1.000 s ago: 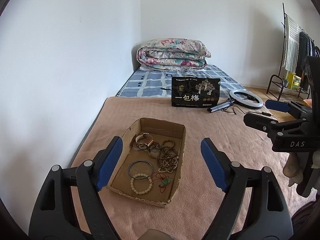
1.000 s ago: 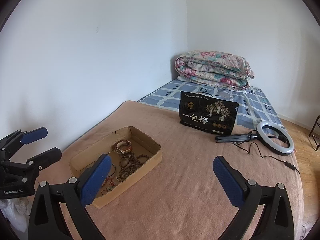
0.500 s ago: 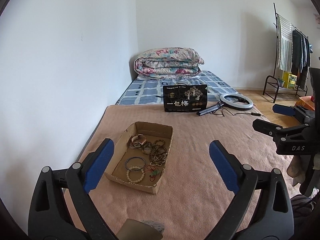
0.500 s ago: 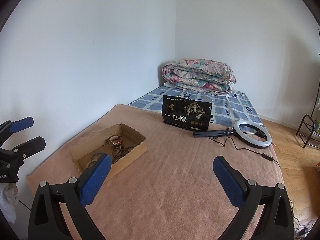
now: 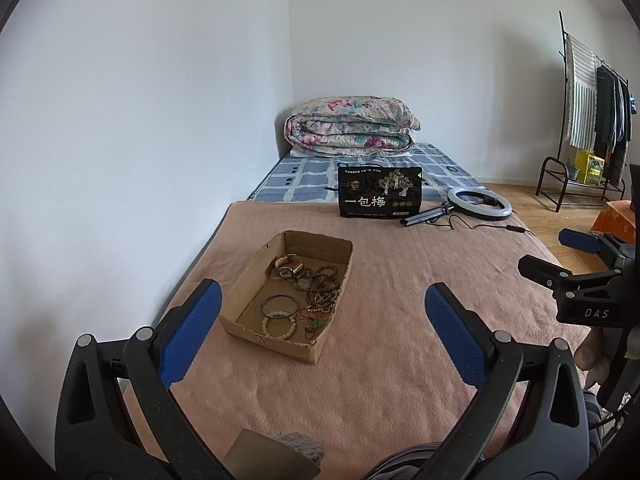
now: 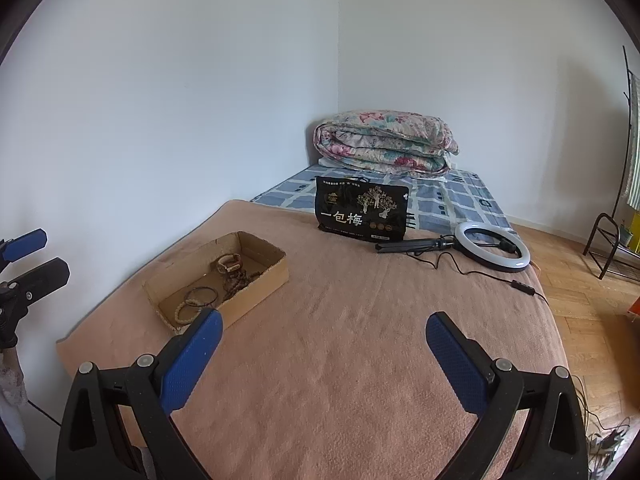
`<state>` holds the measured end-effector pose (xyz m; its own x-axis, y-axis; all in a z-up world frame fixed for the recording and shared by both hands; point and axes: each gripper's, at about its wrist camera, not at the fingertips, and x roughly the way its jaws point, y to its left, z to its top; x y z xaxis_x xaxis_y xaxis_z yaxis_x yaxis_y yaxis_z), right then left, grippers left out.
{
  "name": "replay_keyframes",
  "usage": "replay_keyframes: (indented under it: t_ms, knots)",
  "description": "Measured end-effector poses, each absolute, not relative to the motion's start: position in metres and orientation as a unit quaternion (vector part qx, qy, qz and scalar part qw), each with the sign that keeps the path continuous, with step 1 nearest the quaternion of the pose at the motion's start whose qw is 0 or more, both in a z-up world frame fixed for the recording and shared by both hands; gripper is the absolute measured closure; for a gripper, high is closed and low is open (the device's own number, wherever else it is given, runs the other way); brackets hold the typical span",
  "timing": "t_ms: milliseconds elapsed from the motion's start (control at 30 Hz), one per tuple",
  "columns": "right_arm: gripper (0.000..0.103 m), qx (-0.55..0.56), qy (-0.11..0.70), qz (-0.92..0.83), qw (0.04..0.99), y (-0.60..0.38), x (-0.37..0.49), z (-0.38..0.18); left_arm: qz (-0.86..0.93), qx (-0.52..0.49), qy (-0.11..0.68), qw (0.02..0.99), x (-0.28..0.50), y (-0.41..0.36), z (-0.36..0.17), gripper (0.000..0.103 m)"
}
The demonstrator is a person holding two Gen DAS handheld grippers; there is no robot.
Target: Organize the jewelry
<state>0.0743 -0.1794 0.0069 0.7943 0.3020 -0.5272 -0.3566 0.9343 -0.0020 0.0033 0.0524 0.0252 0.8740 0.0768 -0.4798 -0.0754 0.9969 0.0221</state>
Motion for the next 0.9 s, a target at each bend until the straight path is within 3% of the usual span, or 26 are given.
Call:
replay_keyframes:
  t_ms: [900]
  knots:
    - [0.0, -0.061, 0.271, 0.159, 0.947, -0.181, 0.056, 0.002, 0.05, -0.005, 0.257, 0.965, -0.006, 0.057, 0.017, 0.0]
